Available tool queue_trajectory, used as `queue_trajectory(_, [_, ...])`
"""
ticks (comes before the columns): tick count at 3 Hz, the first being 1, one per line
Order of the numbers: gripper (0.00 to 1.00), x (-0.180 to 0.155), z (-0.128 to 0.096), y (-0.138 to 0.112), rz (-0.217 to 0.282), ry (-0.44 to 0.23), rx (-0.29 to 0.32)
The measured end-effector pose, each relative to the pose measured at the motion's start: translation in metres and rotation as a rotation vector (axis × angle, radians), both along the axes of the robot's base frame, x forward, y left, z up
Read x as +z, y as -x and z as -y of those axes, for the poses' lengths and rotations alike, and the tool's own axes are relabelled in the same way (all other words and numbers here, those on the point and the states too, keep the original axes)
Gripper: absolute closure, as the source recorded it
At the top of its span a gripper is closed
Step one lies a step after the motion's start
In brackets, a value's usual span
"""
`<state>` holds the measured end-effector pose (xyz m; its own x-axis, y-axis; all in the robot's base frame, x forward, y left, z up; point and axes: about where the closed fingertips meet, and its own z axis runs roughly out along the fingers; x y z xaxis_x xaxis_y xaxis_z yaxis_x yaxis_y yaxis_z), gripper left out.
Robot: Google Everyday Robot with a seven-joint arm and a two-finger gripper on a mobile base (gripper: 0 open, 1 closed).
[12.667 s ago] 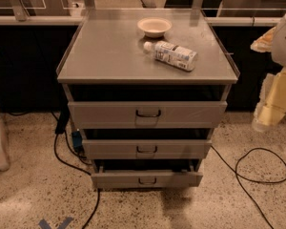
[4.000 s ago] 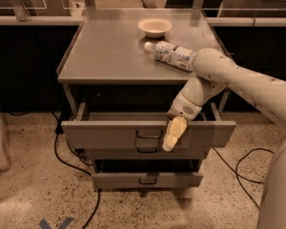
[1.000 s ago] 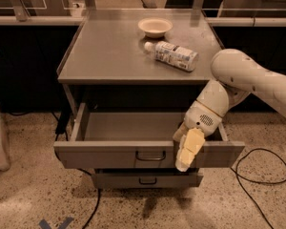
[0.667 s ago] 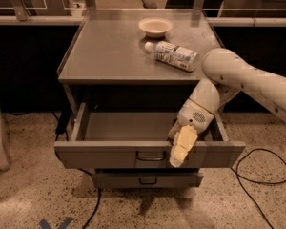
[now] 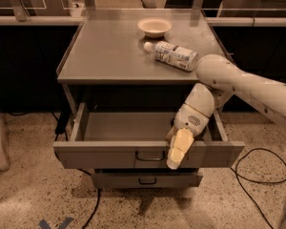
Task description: Open top drawer
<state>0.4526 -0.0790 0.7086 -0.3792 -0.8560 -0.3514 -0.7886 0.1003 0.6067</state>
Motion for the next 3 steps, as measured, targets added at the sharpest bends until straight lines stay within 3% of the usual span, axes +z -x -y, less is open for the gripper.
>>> queue_trajectory(3, [0.00,0.012,0.002,0.056,-0.182,-0.017,-0.017])
